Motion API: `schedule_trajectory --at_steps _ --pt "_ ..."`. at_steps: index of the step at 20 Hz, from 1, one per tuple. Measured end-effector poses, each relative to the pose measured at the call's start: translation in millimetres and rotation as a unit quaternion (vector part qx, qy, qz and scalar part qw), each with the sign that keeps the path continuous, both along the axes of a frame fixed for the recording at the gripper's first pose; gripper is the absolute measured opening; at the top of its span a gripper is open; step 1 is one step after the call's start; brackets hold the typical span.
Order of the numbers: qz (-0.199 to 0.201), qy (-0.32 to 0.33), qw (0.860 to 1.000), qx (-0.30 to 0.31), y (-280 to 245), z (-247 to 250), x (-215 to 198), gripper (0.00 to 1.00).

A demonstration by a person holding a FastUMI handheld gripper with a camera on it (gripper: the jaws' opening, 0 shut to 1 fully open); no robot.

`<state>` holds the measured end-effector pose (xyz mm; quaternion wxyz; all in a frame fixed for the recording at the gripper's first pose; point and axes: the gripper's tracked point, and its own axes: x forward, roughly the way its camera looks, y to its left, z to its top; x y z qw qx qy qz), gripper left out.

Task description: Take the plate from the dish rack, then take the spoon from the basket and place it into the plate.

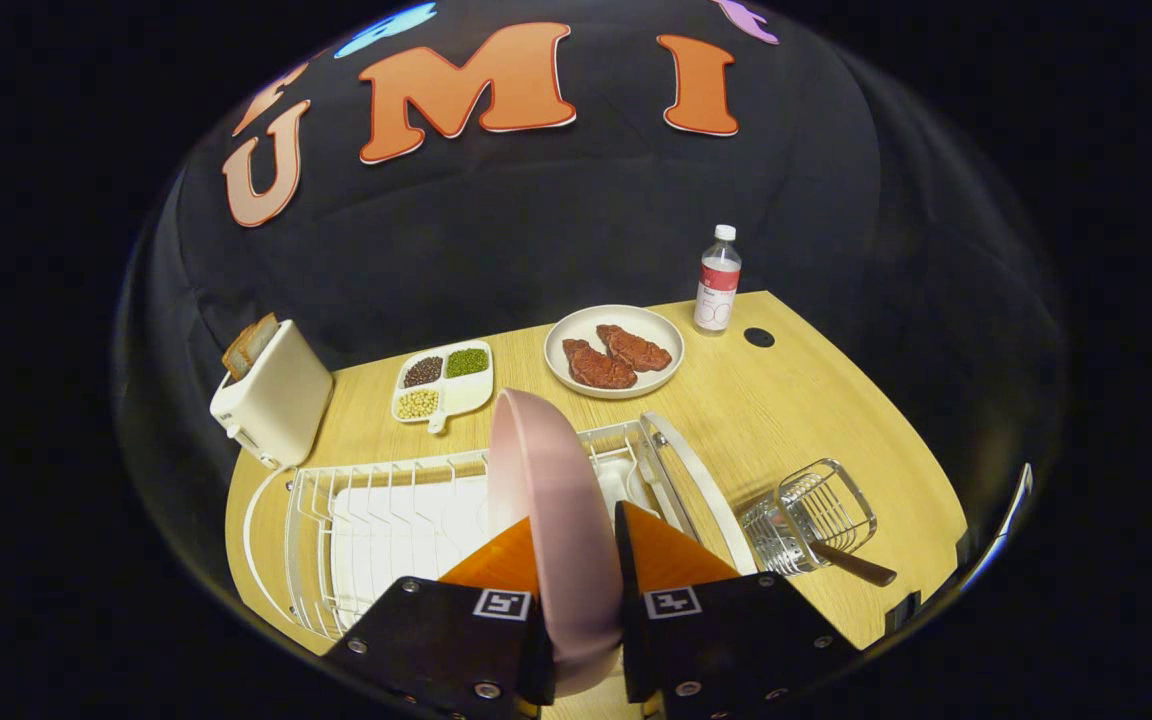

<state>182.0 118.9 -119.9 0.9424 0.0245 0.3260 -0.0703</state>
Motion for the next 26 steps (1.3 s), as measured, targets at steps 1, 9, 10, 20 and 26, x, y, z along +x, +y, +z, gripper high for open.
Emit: schedule_trajectory --at_steps 1,9,10,20,26 --pt "-0.003 0.001 1.000 0.000 0 0 0 0.27" --pt "-0.007 0.000 1.000 -0.008 0 5 2 0.27" --pt "-0.007 -0.001 1.000 -0.008 0 6 3 0.27" --pt "-0.013 -0.022 1.000 0.015 -8 32 10 0.27" --pt "-0.009 -0.038 0.999 0.023 -26 56 -10 0.27"
